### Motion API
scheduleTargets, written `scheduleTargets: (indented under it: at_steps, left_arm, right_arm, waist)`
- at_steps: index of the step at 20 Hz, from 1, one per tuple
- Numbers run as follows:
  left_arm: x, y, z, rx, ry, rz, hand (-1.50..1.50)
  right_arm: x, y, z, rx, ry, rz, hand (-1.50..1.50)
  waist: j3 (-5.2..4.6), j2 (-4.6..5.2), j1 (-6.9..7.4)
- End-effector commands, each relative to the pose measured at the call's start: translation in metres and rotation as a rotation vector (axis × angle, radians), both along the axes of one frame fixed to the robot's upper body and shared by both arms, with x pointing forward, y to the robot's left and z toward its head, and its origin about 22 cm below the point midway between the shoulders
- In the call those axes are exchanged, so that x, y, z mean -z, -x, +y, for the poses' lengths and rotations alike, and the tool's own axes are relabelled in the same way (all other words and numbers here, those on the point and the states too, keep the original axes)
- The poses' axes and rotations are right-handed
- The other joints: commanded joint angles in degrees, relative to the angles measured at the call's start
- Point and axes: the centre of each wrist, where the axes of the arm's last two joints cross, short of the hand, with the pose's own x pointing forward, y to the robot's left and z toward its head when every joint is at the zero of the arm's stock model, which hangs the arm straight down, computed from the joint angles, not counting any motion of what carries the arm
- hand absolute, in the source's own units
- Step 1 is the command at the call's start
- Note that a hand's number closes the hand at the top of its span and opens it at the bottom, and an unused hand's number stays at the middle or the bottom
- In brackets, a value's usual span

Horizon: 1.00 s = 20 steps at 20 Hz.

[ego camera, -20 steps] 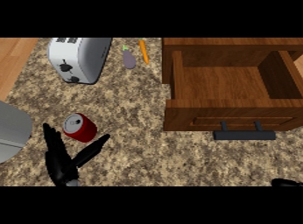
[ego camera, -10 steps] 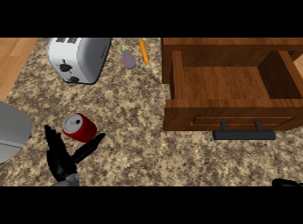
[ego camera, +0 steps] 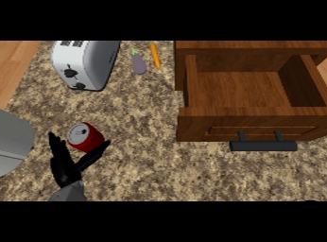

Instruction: Pick up the can, place it into the drawer and close the drawer

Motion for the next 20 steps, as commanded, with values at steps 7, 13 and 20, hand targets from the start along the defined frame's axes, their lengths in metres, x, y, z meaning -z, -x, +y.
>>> scheduleTargets:
  at_steps: [7, 13, 20]
  left_arm:
    - [0.001, -0.03, 0.009, 0.145, 0.014, -0.022, -1.5]
    - [0.012, -0.029, 0.002, 0.204, 0.061, -0.089, 1.5]
    - [-0.017, -0.063, 0.011, 0.252, 0.046, -0.155, 1.5]
  right_arm:
    - [0.007, -0.014, 0.004, 0.012, 0.02, -0.01, -1.5]
    - [-0.006, -0.009, -0.005, 0.013, -0.003, -0.027, -1.5]
    - [-0.018, -0.003, -0.007, 0.019, 0.027, -0.033, -1.5]
  waist:
    - [-0.01, 0.07, -0.06]
    - [-0.03, 0.11, -0.27]
    - [0.0, 0.01, -0.13]
